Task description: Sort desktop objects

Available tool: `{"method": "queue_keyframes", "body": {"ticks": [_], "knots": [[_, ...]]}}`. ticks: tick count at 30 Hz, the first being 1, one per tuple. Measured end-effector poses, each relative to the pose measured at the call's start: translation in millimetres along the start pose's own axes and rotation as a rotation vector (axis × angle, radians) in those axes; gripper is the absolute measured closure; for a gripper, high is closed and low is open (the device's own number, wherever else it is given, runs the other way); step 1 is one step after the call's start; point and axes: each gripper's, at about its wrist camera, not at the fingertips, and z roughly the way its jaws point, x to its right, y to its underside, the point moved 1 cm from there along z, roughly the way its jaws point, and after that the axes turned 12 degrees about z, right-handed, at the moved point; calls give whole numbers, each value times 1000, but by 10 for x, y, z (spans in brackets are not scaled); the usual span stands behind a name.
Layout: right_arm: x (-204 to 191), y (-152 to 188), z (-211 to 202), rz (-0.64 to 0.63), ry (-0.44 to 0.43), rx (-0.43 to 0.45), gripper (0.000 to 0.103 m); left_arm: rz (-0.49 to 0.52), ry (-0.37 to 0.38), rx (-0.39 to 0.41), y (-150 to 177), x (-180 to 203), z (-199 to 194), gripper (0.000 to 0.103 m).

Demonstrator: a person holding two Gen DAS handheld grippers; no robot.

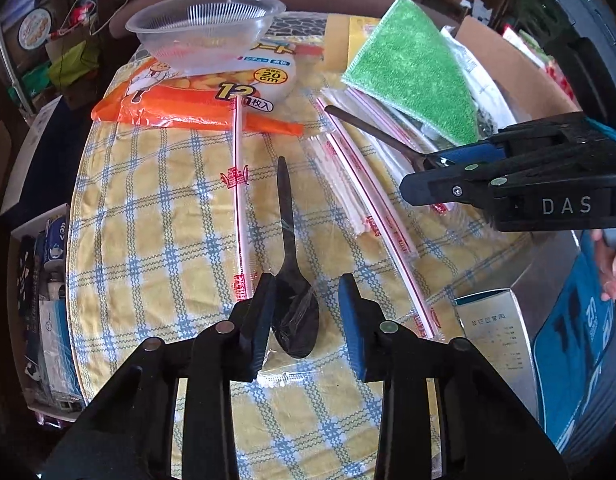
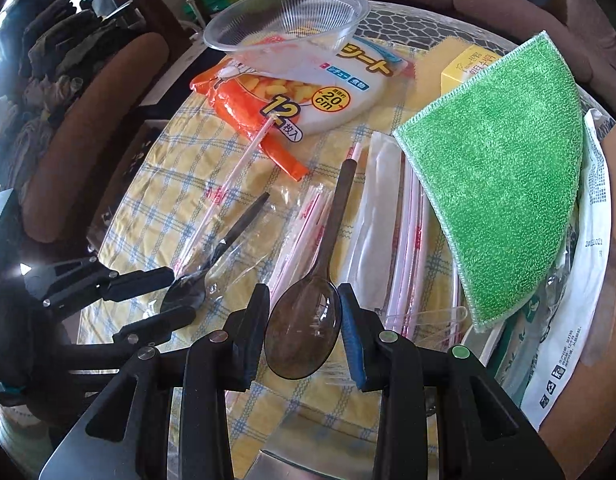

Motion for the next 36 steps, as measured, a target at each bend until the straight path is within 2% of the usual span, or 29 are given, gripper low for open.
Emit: {"method": "queue_keyframes", "body": {"ticks": [3,9,11,12,13,15,19,21,28,36], "knots": [[25,29,52,-13,28,6,68,17,-52,-27,-3,49,78,72],[68,66,92,-9,38,14,68,33,-66,-49,-15,120,171,65],[81,68,97,-6,39,15,68,46,-79,-59,-17,143,208,65],[89,68,95,-4,37,14,68,50,-85,-58,-28,151,211,73],[97,67,92,-1,35,15,68,45,-74,-52,-33,144,199,80],[108,68,72,2,27,18,68,11,-35,-32,-30,102,154,86],[128,61,-32,14,-1,37,68,-75,62,32,-28,-39,-24,90],[136,57,-96,15,-11,47,68,-102,85,62,-40,-95,-136,90],[179,42,-398,1,-27,86,70,-127,60,120,-174,-161,-494,90],[343,1,-783,5,-32,118,73,-123,45,140,-422,-81,-766,90]]}}
